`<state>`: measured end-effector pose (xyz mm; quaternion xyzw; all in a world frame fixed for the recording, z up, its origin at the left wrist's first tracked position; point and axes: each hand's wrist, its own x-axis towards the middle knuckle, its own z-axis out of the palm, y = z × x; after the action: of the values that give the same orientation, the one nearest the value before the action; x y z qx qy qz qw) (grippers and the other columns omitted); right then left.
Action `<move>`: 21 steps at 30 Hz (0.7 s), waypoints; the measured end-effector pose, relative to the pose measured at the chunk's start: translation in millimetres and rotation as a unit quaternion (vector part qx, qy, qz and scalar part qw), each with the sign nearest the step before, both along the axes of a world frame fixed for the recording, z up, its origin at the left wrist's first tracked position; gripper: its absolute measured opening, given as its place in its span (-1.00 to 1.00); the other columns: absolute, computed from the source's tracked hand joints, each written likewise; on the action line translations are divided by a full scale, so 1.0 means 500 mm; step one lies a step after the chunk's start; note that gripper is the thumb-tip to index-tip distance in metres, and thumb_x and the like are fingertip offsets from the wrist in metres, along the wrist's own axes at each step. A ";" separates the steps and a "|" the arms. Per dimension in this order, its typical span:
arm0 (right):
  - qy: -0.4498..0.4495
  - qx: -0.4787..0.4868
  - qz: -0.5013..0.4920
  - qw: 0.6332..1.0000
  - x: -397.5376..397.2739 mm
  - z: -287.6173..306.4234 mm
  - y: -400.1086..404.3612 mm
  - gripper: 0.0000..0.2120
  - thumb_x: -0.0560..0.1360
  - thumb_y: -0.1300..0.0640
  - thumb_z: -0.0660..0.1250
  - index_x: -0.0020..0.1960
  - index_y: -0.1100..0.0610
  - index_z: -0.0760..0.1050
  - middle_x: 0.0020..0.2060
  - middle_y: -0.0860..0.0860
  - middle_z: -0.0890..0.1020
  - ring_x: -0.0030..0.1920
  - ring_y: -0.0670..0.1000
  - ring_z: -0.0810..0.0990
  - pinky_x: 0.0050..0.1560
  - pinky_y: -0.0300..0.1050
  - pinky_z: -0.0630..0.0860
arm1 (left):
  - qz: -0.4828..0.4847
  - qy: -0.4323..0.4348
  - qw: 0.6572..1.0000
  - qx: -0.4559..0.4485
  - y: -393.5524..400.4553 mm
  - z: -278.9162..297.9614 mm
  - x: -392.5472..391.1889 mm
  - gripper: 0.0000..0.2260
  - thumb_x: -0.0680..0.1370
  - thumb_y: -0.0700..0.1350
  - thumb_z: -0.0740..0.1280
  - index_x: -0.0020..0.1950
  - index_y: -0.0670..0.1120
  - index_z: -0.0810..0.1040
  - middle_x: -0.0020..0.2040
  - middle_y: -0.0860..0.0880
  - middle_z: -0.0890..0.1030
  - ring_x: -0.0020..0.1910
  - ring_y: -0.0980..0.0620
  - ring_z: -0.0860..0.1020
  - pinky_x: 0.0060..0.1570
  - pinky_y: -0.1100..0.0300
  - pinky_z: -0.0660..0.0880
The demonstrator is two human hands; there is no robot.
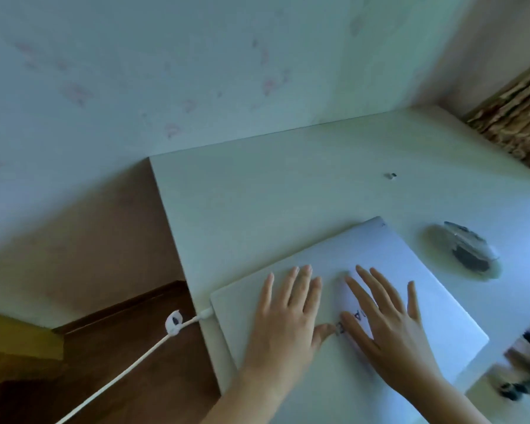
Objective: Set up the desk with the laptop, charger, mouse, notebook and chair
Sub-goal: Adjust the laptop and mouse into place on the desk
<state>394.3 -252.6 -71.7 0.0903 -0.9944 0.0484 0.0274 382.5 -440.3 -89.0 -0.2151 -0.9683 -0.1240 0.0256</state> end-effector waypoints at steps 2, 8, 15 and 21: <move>0.006 0.008 -0.032 0.999 -0.004 -0.003 0.053 -0.45 0.53 -0.23 0.00 0.39 0.03 0.34 0.43 0.02 0.36 0.45 0.02 0.19 0.42 0.23 -0.05 | -0.004 -0.014 1.000 0.008 0.063 0.002 -0.024 -0.43 0.53 0.24 0.05 0.34 -0.08 0.53 0.39 -0.10 0.48 0.36 -0.10 0.45 0.27 -0.15 0.43; 0.039 0.010 -0.087 0.995 -0.075 -0.011 0.199 -0.47 0.54 -0.23 -0.03 0.35 0.03 0.37 0.38 0.05 0.42 0.41 0.03 0.23 0.39 0.22 0.01 | -0.004 0.002 1.000 0.001 0.230 0.001 -0.133 -0.46 0.53 0.19 0.06 0.34 -0.07 0.53 0.39 -0.08 0.48 0.36 -0.14 0.45 0.29 -0.22 0.37; 0.068 -0.088 -0.082 0.990 -0.268 -0.010 0.268 -0.53 0.53 -0.07 0.09 0.35 0.12 0.40 0.38 0.14 0.41 0.39 0.15 0.36 0.16 0.07 0.49 | 0.009 0.030 0.999 -0.012 0.329 -0.005 -0.236 -0.51 0.56 0.18 0.10 0.38 -0.03 0.48 0.41 -0.06 0.46 0.38 -0.10 0.43 0.36 -0.24 0.12; 0.002 -0.101 -0.083 0.991 -0.468 -0.033 0.298 -0.53 0.59 0.15 0.08 0.48 0.16 0.13 0.52 0.14 0.08 0.49 0.15 0.09 0.19 0.11 0.44 | 0.019 0.026 0.999 0.014 0.335 -0.003 -0.263 -0.56 0.57 0.18 0.09 0.38 0.08 0.47 0.44 0.02 0.43 0.35 -0.02 0.46 0.36 -0.12 0.15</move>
<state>160.3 -103.6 -88.3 0.0040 -0.9884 0.1460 0.0418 250.8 -273.0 -90.5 -0.1992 -0.9695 -0.1314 0.0563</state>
